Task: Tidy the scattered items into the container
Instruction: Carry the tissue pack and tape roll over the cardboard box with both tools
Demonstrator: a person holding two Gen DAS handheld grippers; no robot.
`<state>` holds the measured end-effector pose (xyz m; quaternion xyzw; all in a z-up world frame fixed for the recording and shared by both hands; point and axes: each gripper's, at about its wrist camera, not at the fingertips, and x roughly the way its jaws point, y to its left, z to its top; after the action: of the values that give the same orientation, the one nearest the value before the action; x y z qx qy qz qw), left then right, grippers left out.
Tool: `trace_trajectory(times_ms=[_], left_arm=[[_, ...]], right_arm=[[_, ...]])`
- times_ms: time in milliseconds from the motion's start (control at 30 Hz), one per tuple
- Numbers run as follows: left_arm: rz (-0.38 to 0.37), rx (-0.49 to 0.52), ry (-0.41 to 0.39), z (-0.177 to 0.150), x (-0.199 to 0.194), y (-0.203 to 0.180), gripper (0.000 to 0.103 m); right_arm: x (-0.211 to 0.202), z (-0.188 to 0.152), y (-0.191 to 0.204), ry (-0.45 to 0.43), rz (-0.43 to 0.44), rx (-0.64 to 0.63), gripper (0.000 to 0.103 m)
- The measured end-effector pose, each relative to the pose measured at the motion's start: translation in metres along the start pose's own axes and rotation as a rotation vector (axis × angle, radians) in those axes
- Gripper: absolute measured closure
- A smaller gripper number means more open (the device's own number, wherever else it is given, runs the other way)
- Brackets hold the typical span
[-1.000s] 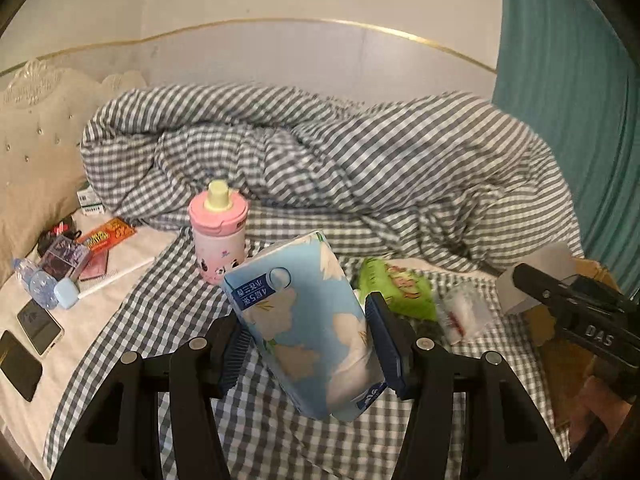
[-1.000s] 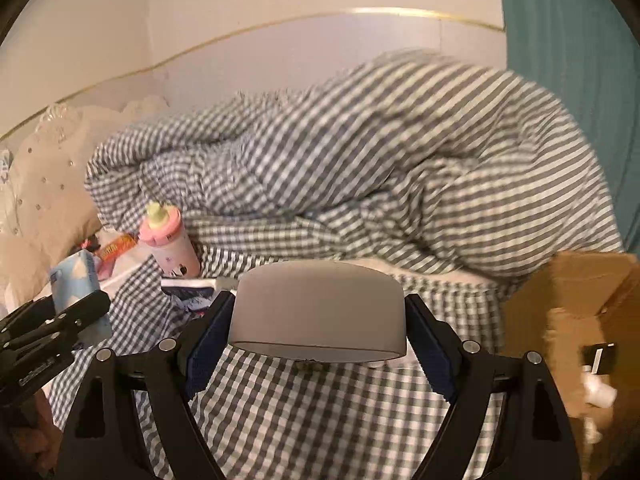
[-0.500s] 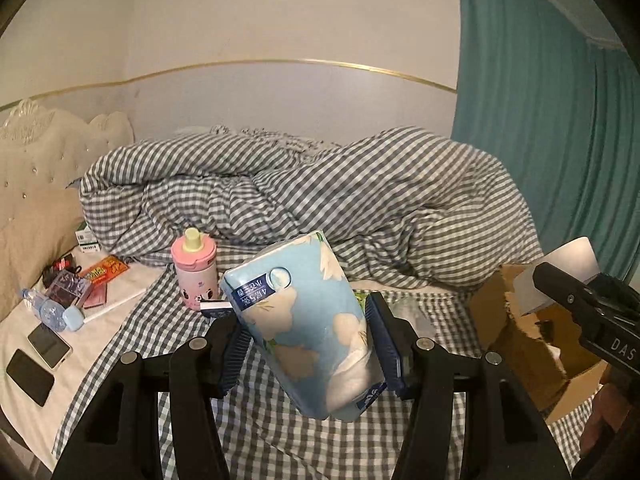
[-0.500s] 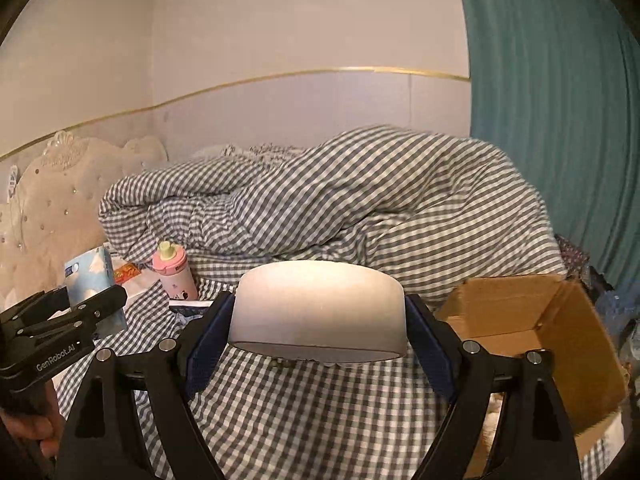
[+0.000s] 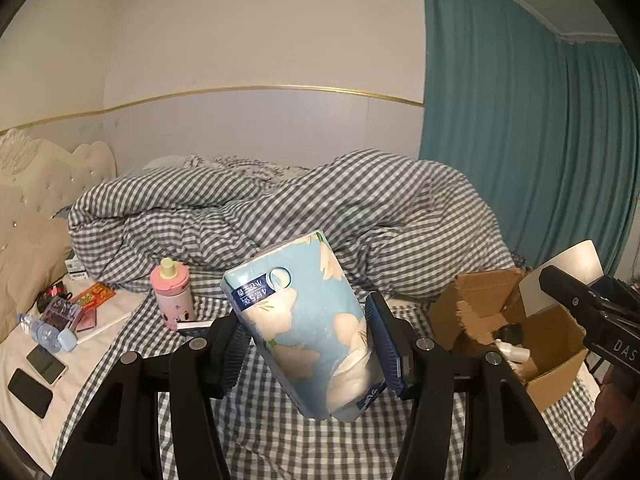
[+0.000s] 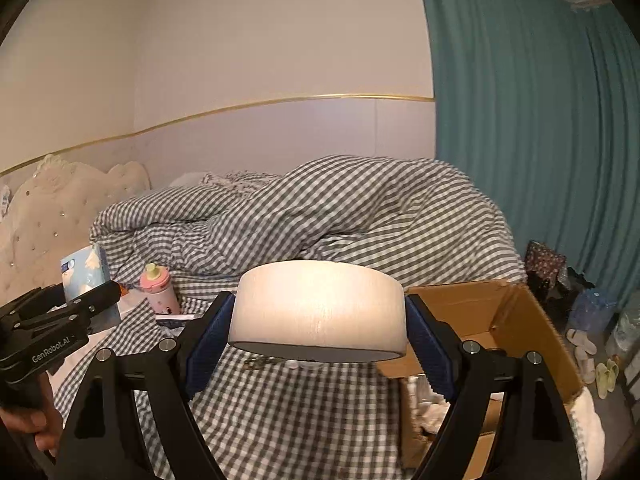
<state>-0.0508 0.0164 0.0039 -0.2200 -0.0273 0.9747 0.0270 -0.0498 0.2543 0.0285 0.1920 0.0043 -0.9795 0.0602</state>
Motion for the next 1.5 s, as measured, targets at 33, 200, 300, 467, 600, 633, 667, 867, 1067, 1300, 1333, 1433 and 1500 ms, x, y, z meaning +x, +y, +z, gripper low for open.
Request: trace_trajectory(times_ms=[33, 200, 300, 467, 600, 633, 667, 867, 1067, 1300, 1333, 1433, 1500], left_arm=[[-0.005, 0.004, -0.001, 0.0, 0.0, -0.004, 0.046], [-0.037, 0.027, -0.005, 0.003, 0.0, -0.026, 0.046], [-0.055, 0.039, -0.007, 0.003, 0.001, -0.039, 0.046], [-0.087, 0.059, -0.009, 0.004, 0.004, -0.062, 0.046], [-0.113, 0.079, -0.01, 0.005, 0.006, -0.085, 0.046], [-0.12, 0.085, -0.009, 0.005, 0.007, -0.091, 0.046], [-0.129, 0.092, -0.007, 0.005, 0.008, -0.097, 0.046], [-0.172, 0.126, 0.005, 0.004, 0.018, -0.136, 0.046], [-0.217, 0.148, 0.024, 0.002, 0.032, -0.175, 0.046], [-0.263, 0.19, 0.043, -0.004, 0.046, -0.214, 0.046], [-0.27, 0.196, 0.05, -0.005, 0.049, -0.219, 0.046], [-0.284, 0.209, 0.087, -0.007, 0.062, -0.234, 0.045], [-0.293, 0.211, 0.112, -0.009, 0.072, -0.244, 0.045]], right_arm=[[-0.004, 0.0, -0.004, -0.006, -0.014, -0.004, 0.019], [-0.02, 0.001, -0.026, -0.018, -0.043, 0.017, 0.019], [-0.03, 0.0, -0.039, -0.027, -0.065, 0.028, 0.019], [-0.041, 0.0, -0.06, -0.035, -0.116, 0.028, 0.019], [-0.05, -0.002, -0.079, -0.039, -0.159, 0.029, 0.019], [-0.052, -0.002, -0.084, -0.04, -0.168, 0.033, 0.019], [-0.054, -0.003, -0.089, -0.04, -0.177, 0.036, 0.019], [-0.061, -0.006, -0.125, -0.04, -0.242, 0.052, 0.019], [-0.068, -0.012, -0.163, -0.03, -0.295, 0.084, 0.019], [-0.069, -0.022, -0.194, -0.011, -0.325, 0.117, 0.019], [-0.068, -0.023, -0.197, -0.009, -0.328, 0.119, 0.019], [-0.062, -0.026, -0.204, 0.003, -0.332, 0.124, 0.019], [-0.057, -0.029, -0.208, 0.013, -0.333, 0.125, 0.019]])
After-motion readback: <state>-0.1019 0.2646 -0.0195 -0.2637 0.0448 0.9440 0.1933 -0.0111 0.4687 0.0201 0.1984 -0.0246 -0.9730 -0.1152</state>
